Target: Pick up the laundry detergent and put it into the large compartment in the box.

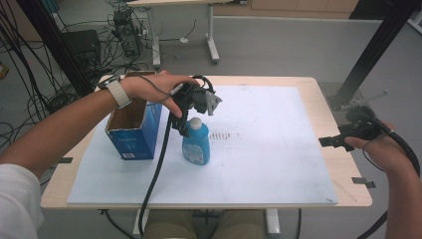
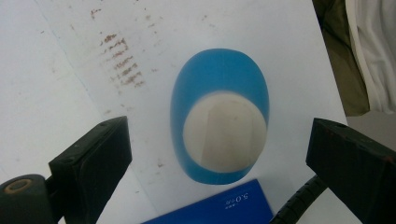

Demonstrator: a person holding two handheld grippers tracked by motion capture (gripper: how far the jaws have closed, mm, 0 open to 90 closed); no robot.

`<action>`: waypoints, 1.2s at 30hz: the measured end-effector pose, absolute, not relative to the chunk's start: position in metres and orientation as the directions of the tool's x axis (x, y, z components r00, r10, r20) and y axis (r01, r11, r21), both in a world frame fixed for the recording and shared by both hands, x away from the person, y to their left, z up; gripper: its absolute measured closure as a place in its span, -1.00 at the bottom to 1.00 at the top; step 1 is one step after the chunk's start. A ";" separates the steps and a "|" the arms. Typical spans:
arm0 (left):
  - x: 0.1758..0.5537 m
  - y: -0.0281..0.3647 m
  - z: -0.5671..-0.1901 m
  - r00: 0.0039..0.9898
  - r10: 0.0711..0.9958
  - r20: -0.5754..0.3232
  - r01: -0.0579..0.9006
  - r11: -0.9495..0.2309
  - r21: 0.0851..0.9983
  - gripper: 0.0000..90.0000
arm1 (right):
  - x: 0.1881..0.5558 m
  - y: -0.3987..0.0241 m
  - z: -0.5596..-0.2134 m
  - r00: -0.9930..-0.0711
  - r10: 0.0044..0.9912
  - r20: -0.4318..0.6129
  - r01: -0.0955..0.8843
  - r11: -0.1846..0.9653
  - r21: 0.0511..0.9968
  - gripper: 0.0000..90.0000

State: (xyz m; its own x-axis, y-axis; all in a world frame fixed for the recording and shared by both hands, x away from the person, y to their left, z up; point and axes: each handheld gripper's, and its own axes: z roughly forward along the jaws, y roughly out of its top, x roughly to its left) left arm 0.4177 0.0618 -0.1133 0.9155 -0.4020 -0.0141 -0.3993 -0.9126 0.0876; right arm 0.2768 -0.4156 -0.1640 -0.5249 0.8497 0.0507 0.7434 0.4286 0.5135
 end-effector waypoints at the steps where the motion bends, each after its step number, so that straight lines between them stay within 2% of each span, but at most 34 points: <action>1: 0.418 0.061 -0.113 0.915 -0.403 -0.016 -0.401 -0.912 0.084 -0.84 | 0.277 -0.416 -0.164 -0.525 0.849 0.050 0.743 0.429 0.514 -0.79; 36: 0.421 0.066 -0.113 0.917 -0.398 -0.017 -0.395 -0.913 0.102 -0.83 | 0.277 -0.417 -0.166 -0.520 0.853 0.054 0.748 0.424 0.510 -0.79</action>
State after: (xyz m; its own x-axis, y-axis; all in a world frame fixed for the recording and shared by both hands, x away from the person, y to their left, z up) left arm 0.4206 0.0657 -0.1132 0.9171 -0.3982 -0.0166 -0.3946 -0.9131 0.1022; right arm 0.2765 -0.4172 -0.1665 -0.5200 0.8525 0.0537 0.7484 0.4244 0.5097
